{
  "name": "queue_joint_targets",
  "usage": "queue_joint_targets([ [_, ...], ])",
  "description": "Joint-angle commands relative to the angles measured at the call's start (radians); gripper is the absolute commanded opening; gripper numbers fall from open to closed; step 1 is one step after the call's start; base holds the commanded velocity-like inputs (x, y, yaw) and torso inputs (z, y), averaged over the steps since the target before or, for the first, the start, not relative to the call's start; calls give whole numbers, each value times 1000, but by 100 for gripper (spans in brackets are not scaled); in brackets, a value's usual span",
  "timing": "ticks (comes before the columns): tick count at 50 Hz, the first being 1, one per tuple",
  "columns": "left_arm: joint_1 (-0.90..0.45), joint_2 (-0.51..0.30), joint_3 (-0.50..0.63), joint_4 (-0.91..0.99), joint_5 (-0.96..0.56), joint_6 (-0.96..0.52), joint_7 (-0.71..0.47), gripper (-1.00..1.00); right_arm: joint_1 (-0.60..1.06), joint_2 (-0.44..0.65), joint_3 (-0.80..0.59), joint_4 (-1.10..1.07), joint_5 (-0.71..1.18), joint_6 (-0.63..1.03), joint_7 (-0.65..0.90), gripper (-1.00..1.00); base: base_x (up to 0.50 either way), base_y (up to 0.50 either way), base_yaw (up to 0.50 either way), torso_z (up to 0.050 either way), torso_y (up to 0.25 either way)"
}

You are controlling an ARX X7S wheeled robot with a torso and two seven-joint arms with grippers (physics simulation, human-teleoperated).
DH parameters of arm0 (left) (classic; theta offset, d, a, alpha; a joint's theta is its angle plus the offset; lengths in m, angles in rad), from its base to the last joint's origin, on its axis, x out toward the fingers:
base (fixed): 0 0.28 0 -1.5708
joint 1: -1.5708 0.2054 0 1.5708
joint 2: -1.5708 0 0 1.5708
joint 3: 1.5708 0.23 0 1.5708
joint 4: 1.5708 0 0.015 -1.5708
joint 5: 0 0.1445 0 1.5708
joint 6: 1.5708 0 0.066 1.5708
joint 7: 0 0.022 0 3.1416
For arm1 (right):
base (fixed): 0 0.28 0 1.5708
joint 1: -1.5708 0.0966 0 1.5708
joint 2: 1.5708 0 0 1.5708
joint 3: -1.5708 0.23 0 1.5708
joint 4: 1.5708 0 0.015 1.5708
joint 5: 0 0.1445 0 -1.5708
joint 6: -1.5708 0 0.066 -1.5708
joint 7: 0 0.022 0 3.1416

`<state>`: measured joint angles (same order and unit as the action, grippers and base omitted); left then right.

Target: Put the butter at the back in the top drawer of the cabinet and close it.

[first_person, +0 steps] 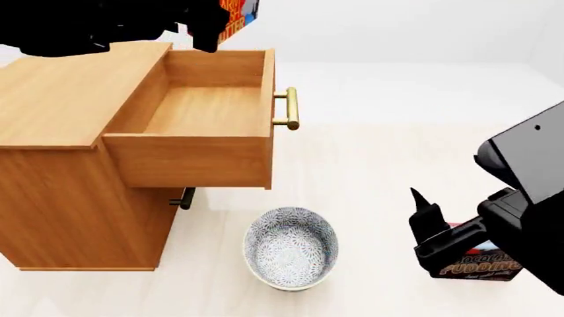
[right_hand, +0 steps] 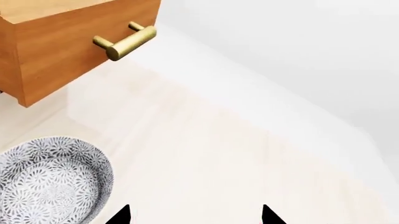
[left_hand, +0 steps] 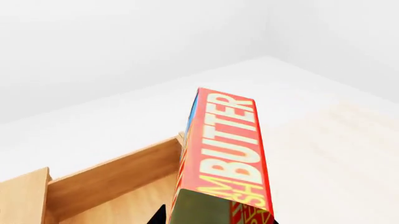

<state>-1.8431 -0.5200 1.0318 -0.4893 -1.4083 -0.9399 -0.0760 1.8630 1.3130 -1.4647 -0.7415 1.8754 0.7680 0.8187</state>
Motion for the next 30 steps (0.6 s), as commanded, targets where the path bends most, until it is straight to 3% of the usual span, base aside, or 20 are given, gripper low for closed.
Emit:
queue_joint_targets([
  [1,10,65,-15,-129,72,83,7,-100,-20,49,15,-44,-18,-64,45,100,0,0,0,0,0],
  [30,85,175,45,-348,177,204,102,-100,-20,84,38,-54,-17,-67,57,100,0,0,0,0,1],
])
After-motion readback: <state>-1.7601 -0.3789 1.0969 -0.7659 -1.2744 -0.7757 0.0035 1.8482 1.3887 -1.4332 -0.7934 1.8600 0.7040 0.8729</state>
